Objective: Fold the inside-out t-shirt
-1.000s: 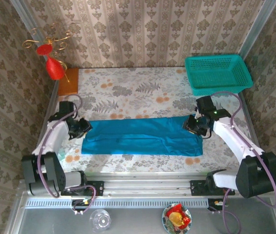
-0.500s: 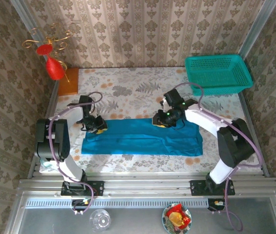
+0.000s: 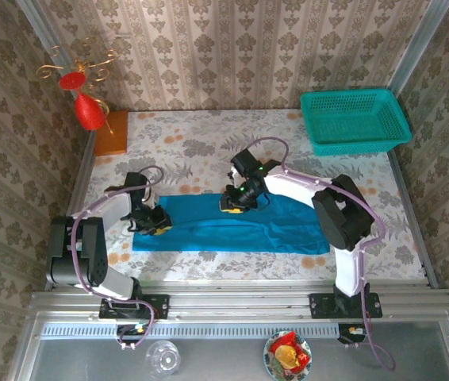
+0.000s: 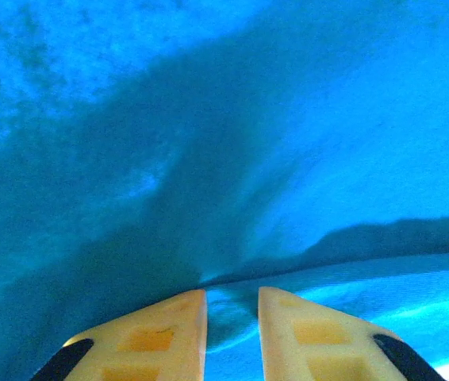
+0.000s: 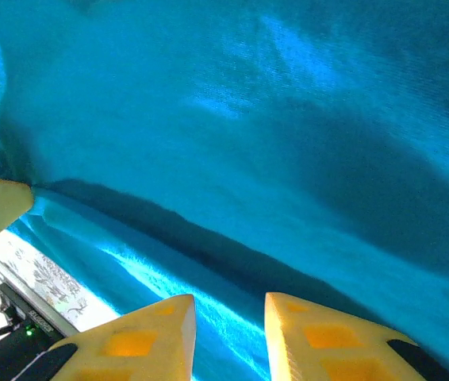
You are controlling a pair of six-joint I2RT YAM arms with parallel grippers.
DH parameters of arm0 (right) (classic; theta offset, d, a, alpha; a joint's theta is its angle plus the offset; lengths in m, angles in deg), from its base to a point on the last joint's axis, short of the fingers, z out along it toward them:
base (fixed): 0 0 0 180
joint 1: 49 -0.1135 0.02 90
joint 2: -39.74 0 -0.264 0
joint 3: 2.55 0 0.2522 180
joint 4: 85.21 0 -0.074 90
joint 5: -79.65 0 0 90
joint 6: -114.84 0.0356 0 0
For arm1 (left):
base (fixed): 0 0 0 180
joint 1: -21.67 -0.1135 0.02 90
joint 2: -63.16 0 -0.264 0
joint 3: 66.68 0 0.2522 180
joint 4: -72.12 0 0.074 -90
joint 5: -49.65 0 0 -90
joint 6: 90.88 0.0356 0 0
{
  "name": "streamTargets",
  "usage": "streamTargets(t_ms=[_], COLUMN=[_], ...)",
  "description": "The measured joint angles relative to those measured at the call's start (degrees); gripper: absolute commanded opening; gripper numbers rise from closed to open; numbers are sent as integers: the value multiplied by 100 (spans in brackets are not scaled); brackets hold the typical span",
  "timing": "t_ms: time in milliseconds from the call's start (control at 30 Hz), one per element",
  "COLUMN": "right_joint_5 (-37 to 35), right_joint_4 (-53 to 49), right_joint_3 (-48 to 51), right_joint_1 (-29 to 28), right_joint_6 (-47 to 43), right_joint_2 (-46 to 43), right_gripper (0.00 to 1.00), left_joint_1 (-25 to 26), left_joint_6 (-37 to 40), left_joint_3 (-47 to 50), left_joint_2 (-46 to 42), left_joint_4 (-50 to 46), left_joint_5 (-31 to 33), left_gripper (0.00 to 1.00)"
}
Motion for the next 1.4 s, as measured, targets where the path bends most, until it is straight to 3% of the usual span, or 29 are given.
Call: streamTargets(t_ms=[333,567,867,1100,1400], right_joint_5=[-35,133,111,-131,-334], right_joint_4=[-232,-153,109,61,-168], right_joint_3=[55,688,1060,1106,1246], right_joint_1=[-24,-168,-356,-284,118], right_joint_6=[0,44,225,304,299], right_joint_2=[168,13,-238,-909,-2028], right_gripper=[30,28,29,29,30], left_joint_1=[-142,-321,-839,-1043,-1099], left_joint_6=[-87,-92,-31,166,372], left_joint_3=[251,214,-529,-909,-975], left_joint_2=[-227,-457,-417,431,785], left_joint_4=[9,20,118,162,160], left_joint_5=[264,326,350,599,979], left_gripper=[23,24,28,33,42])
